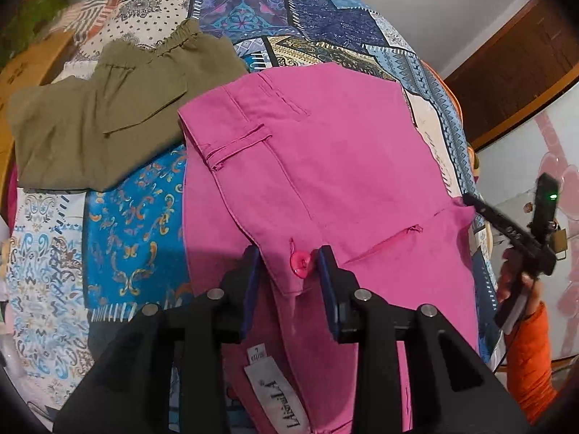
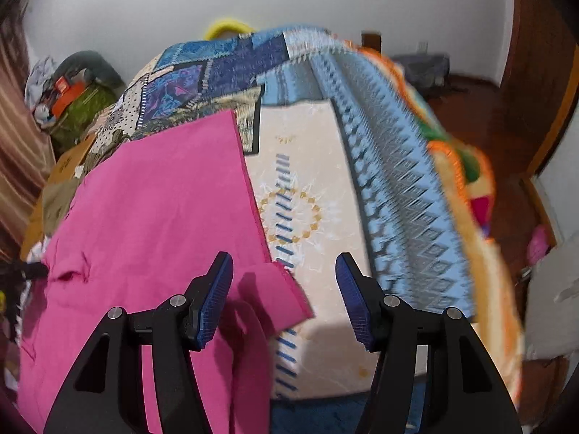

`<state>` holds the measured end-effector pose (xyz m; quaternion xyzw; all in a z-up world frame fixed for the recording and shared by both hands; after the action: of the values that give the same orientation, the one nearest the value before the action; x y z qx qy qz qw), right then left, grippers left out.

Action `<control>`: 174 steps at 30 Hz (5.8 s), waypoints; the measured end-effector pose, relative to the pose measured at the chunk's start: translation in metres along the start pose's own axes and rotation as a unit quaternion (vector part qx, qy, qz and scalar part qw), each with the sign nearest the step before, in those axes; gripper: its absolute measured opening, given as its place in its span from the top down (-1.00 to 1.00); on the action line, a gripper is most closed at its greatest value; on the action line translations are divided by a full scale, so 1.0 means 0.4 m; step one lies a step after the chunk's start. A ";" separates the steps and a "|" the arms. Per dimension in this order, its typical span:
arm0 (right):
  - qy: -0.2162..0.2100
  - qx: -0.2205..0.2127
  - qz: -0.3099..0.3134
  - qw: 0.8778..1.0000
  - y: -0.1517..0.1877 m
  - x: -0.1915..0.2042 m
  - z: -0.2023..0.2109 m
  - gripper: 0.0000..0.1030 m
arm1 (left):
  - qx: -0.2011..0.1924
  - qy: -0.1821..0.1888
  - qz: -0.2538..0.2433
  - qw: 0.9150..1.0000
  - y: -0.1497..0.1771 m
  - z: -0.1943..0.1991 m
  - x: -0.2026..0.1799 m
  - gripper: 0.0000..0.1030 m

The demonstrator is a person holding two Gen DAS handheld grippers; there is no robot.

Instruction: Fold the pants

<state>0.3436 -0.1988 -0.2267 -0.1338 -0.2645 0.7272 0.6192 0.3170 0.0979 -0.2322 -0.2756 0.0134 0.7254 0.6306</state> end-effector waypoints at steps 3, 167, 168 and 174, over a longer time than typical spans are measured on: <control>-0.034 0.030 -0.011 0.999 0.016 0.010 -0.042 0.15 | -0.003 0.007 0.002 1.000 -0.002 -0.002 0.002 0.55; -0.060 -0.062 0.189 0.978 0.134 0.329 0.145 0.86 | -0.053 -0.140 -0.320 0.936 0.152 -0.012 -0.255 0.75; -0.058 -0.067 0.190 0.978 0.138 0.334 0.154 0.86 | -0.058 -0.142 -0.322 0.934 0.155 -0.003 -0.260 0.76; -0.055 -0.084 0.190 0.977 0.155 0.333 0.213 0.86 | -0.076 -0.109 -0.332 0.934 0.205 0.084 -0.302 0.79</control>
<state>0.2215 -0.0940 -0.1729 -0.1926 -0.3281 0.8131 0.4406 0.2350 -0.0161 -0.1802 -0.2307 -0.2034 0.4992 0.8101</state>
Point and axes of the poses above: each gripper's, at about its wrist camera, not at the fingertips, and z roughly against the way its jaws point, x to its left, y to its underside, the point moved 3 cm from there along -z, roughly the way its jaws point, and after that the axes turned 6 degrees about y, right-handed, at the moved point
